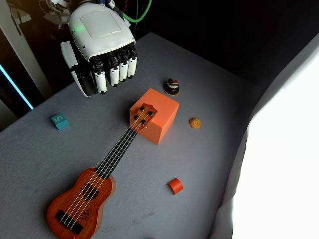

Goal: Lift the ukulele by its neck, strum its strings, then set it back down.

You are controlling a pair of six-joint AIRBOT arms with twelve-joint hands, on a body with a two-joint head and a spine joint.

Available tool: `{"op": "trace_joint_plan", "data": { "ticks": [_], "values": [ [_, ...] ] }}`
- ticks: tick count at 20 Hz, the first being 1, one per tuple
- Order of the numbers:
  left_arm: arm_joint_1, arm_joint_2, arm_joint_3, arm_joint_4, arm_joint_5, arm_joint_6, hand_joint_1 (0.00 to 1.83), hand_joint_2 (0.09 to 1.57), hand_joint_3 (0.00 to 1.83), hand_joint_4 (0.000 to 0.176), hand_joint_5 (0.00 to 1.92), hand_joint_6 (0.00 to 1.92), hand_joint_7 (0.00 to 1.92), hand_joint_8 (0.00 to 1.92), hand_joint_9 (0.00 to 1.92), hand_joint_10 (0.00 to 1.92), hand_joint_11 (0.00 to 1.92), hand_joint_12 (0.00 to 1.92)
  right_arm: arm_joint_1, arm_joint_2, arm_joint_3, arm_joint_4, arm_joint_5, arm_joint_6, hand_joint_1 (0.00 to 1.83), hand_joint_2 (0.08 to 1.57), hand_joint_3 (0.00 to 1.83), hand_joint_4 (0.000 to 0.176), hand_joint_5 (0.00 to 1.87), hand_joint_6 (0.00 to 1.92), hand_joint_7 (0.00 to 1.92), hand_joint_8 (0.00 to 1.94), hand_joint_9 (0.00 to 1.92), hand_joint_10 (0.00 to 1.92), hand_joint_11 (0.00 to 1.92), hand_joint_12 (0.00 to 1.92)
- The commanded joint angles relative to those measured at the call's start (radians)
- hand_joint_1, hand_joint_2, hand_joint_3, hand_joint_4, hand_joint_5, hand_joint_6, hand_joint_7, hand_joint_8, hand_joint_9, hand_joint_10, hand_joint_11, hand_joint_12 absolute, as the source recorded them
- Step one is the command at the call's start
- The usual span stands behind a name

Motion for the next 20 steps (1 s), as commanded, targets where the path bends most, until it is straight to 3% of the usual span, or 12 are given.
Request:
{"op": "trace_joint_plan", "data": {
  "ticks": [1,2,3,6,11,13,15,18,20],
  "values": [
    [-0.008,-0.009,-0.004,0.088,0.010,0.003,0.29,1.12,0.15,0.044,0.02,0.01,0.06,0.04,0.09,0.09,0.00,0.59,0.005,0.005,-0.003,-0.028,0.110,-0.006,0.10,1.17,0.30,0.000,0.00,0.01,0.03,0.09,0.00,0.03,0.00,0.07],
    [-0.008,-0.011,-0.004,0.088,0.007,0.003,0.32,1.17,0.02,0.045,0.04,0.00,0.11,0.00,0.14,0.02,0.00,0.57,0.005,0.005,-0.003,-0.028,0.110,-0.006,0.11,1.28,0.09,0.000,0.00,0.00,0.05,0.01,0.00,0.00,0.00,0.00],
    [-0.009,-0.012,-0.004,0.088,0.005,0.003,0.34,1.17,0.01,0.047,0.05,0.00,0.12,0.00,0.14,0.01,0.00,0.54,0.005,0.005,-0.003,-0.028,0.110,-0.006,0.13,1.30,0.05,0.000,0.00,0.00,0.06,0.00,0.01,0.00,0.00,0.00],
    [-0.010,-0.020,-0.005,0.085,0.004,0.003,0.34,1.19,0.01,0.041,0.01,0.00,0.09,0.00,0.13,0.00,0.00,0.59,0.005,0.005,-0.004,-0.028,0.111,-0.007,0.04,1.32,0.04,0.000,0.00,0.00,0.04,0.00,0.00,0.00,0.00,0.00],
    [-0.010,-0.067,0.017,0.064,-0.008,-0.003,0.38,1.18,0.00,0.055,0.01,0.00,0.07,0.00,0.09,0.00,0.00,0.49,0.000,0.005,-0.004,-0.027,0.126,-0.008,0.10,1.32,0.02,0.000,0.00,0.00,0.02,0.00,0.00,0.00,0.00,0.00],
    [-0.010,-0.098,0.033,0.064,-0.011,-0.011,0.58,1.13,0.00,0.051,0.00,0.00,0.01,0.00,0.03,0.00,0.00,0.41,-0.006,0.006,-0.004,-0.022,0.146,-0.008,0.13,1.32,0.02,0.000,0.00,0.00,0.01,0.00,0.00,0.00,0.00,0.00],
    [-0.010,-0.126,0.051,0.064,-0.010,-0.012,0.91,1.07,0.00,0.057,0.00,0.00,0.00,0.00,0.00,0.00,0.00,0.04,-0.010,0.007,-0.001,-0.006,0.145,-0.007,0.10,1.31,0.01,0.000,0.00,0.00,0.02,0.00,0.00,0.00,0.00,0.00],
    [0.005,-0.170,0.094,0.061,-0.010,-0.012,1.10,1.02,0.00,0.066,0.00,0.00,0.00,0.00,0.00,0.00,0.00,0.00,-0.012,0.010,0.024,-0.006,0.107,0.056,0.10,1.32,0.01,0.000,0.00,0.00,0.03,0.01,0.00,0.00,0.00,0.00],
    [0.027,-0.192,0.127,0.056,-0.011,-0.012,1.10,1.02,0.00,0.052,0.00,0.00,0.00,0.00,0.00,0.00,0.00,0.00,-0.012,0.010,0.032,-0.006,0.099,0.076,0.11,1.31,0.01,0.000,0.00,0.00,0.03,0.01,0.01,0.00,0.00,0.00]
  ]
}}
